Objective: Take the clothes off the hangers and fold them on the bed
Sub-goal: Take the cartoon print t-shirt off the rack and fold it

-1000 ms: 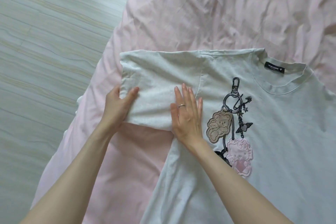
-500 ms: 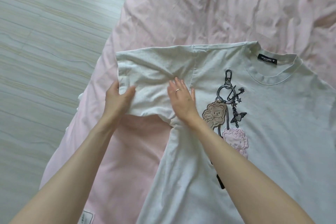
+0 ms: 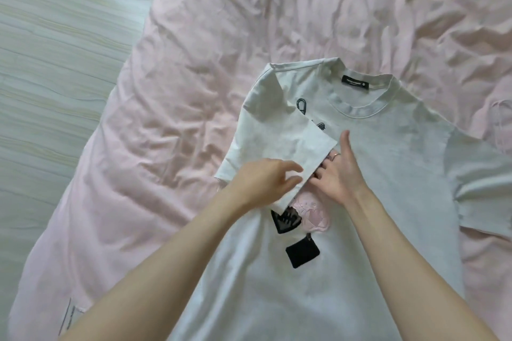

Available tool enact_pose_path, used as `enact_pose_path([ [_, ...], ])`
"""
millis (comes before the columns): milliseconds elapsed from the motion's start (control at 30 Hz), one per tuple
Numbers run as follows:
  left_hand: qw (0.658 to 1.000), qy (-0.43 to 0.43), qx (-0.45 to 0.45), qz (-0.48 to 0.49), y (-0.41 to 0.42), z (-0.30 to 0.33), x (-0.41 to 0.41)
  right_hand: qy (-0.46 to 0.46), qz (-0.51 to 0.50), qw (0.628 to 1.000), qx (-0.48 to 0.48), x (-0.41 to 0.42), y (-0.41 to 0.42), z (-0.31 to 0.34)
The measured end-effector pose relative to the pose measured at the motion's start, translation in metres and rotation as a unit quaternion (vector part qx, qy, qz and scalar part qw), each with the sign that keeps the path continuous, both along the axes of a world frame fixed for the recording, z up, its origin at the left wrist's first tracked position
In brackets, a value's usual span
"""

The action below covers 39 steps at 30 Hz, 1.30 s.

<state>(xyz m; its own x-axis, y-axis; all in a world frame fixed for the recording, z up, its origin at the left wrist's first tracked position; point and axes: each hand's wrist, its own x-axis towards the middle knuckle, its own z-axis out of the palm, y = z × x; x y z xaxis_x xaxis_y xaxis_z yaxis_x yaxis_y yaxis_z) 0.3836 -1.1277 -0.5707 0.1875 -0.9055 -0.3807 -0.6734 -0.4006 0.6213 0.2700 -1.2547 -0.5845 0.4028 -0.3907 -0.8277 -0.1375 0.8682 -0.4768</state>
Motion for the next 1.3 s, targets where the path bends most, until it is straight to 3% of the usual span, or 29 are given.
enact_pose_path([
  [67,0.992,-0.021,-0.06,0.106,0.015,-0.013,0.007,0.042,-0.002,0.999,-0.016,0.003,0.002,-0.013],
  [167,0.943,-0.134,-0.095,0.29,0.042,-0.042,0.031,0.103,-0.039,0.991,-0.082,0.011,0.004,-0.025],
  [200,0.93,-0.114,-0.075,0.341,0.048,-0.048,0.037,0.123,-0.039,0.986,-0.108,0.013,0.003,-0.027],
  [267,0.902,0.046,-0.026,0.428,0.054,-0.051,0.041,0.136,-0.045,0.978,-0.149,0.015,-0.001,-0.029],
  [333,0.862,0.196,-0.007,0.467,0.055,-0.052,0.037,0.14,-0.07,0.97,-0.183,0.014,-0.008,-0.029],
  [367,0.861,0.213,-0.007,0.462,0.054,-0.052,0.034,0.15,-0.083,0.965,-0.199,0.012,-0.011,-0.029],
  [533,0.887,0.18,0.005,0.425,0.054,-0.061,0.031,0.207,-0.032,0.952,-0.221,0.002,-0.023,-0.041],
  [600,0.898,0.148,0.001,0.414,0.057,-0.061,0.03,0.302,0.029,0.909,-0.286,0.004,-0.025,-0.041],
  [700,0.927,0.098,-0.004,0.363,0.059,-0.055,0.026,0.445,0.175,0.755,-0.449,0.019,-0.026,-0.03],
  [767,0.953,0.065,0.011,0.295,0.062,-0.053,0.024,0.414,0.257,0.691,-0.534,0.041,-0.024,-0.026],
  [833,0.973,0.017,0.026,0.229,0.065,-0.055,0.024,0.349,0.318,0.673,-0.569,0.069,-0.023,-0.027],
  [933,0.973,0.012,0.0,0.23,0.074,-0.064,0.029,0.299,0.357,0.676,-0.572,0.12,-0.026,-0.03],
  [1033,0.96,0.047,-0.023,0.274,0.083,-0.069,0.032,0.308,0.384,0.68,-0.543,0.154,-0.04,-0.033],
  [1200,0.94,0.114,-0.077,0.312,0.095,-0.063,0.041,0.276,0.329,0.768,-0.475,0.179,-0.057,-0.045],
  [1300,0.934,0.135,-0.087,0.319,0.098,-0.061,0.044,0.275,0.311,0.78,-0.468,0.184,-0.055,-0.051],
])
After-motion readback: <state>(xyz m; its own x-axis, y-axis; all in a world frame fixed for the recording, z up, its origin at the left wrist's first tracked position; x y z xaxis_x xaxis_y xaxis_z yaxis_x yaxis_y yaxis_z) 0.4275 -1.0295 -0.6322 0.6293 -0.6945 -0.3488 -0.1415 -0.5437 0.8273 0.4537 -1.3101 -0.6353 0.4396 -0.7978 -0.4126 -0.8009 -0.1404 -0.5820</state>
